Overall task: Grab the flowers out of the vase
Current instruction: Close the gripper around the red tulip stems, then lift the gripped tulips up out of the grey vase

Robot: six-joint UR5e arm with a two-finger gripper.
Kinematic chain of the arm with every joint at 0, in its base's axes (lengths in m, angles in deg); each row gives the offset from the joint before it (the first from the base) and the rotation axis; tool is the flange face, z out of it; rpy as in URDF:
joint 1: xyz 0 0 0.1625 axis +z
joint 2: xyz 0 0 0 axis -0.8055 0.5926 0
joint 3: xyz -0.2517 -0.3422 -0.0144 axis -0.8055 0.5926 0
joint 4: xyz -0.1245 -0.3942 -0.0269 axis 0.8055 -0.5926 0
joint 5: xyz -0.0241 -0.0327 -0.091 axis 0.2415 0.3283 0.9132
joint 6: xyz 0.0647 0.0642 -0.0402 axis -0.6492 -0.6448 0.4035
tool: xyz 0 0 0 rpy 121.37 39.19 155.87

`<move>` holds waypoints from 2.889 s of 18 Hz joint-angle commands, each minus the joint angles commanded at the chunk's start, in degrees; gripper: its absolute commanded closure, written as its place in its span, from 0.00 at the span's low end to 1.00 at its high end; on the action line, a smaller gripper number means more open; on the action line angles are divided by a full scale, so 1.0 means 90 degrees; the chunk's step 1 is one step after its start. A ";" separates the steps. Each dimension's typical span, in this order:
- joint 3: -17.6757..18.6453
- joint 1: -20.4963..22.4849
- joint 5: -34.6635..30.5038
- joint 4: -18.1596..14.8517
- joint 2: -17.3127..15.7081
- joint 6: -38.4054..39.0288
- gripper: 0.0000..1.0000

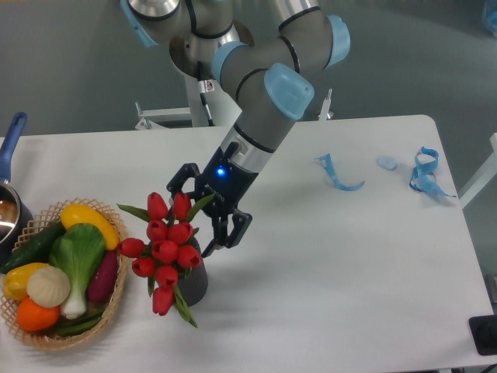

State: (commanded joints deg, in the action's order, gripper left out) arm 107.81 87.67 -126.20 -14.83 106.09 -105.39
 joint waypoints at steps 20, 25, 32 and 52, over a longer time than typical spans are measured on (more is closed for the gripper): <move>-0.0156 -0.0059 0.0039 0.0010 0.0166 0.0176 0.69; -0.0205 -0.0039 0.0068 0.0010 0.0156 0.0205 0.76; -0.0186 0.0019 0.0244 -0.0010 -0.0058 0.0634 0.76; -0.1093 0.0742 0.0957 0.0000 -0.0732 0.2869 0.76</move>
State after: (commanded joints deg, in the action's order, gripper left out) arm 97.97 94.35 -117.58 -14.83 99.50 -79.57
